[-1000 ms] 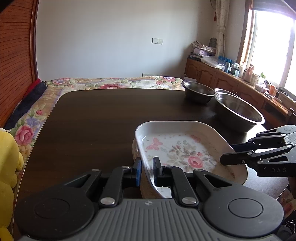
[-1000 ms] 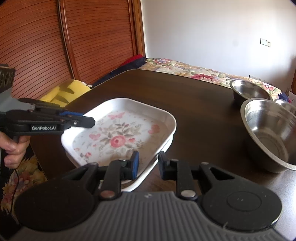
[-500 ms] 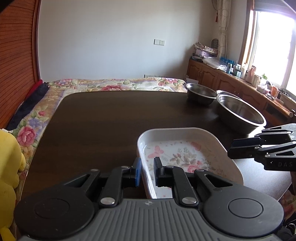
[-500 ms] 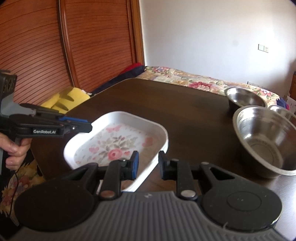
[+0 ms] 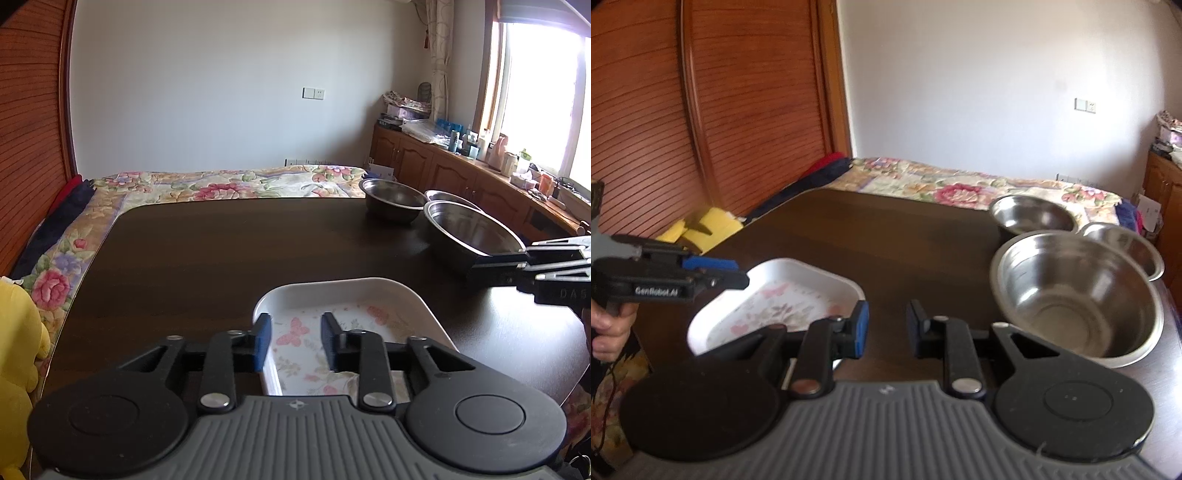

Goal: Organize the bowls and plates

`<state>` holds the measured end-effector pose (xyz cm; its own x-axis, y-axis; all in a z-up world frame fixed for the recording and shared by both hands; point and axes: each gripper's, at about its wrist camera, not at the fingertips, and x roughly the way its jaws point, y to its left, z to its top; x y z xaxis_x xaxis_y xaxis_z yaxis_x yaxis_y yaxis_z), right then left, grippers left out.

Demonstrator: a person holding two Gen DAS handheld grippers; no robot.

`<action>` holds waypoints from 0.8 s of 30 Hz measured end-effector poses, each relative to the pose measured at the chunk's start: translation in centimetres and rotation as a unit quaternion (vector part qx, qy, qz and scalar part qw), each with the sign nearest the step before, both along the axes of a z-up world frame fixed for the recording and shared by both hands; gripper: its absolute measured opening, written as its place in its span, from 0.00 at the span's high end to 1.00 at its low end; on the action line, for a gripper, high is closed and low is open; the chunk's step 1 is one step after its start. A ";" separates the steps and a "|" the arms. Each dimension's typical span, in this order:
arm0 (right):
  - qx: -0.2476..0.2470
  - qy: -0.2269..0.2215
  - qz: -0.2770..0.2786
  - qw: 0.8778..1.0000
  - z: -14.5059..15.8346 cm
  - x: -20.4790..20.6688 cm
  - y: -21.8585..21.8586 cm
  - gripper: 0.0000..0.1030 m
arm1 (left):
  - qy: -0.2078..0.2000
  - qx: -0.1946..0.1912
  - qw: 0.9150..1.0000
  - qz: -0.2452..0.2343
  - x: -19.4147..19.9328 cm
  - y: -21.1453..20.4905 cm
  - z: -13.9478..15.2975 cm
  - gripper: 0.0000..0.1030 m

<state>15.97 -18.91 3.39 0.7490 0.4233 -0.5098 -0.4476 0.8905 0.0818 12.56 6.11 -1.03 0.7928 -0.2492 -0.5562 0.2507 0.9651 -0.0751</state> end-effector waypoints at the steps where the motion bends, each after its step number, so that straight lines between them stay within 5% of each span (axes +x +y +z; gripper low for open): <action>1: 0.001 -0.002 -0.003 1.000 0.1 0.1 -0.4 0.75 | -0.001 0.000 1.000 0.000 0.1 -0.2 0.0 0.63; 5: -0.002 -0.013 -0.019 1.000 0.5 0.4 -1.9 0.72 | -0.004 0.001 1.000 -0.002 0.5 -1.1 0.2 0.54; 15: 0.003 -0.053 -0.070 0.996 1.5 1.2 -7.1 0.42 | -0.008 0.015 1.000 -0.011 2.1 -4.7 0.8 0.40; 19: 0.014 -0.056 -0.081 0.995 1.6 1.9 -9.2 0.39 | -0.013 0.018 1.000 -0.013 2.6 -6.3 1.0 0.37; 24: 0.016 -0.060 -0.098 0.993 1.3 2.3 -11.5 0.23 | -0.015 0.018 1.000 -0.018 3.6 -8.5 1.2 0.24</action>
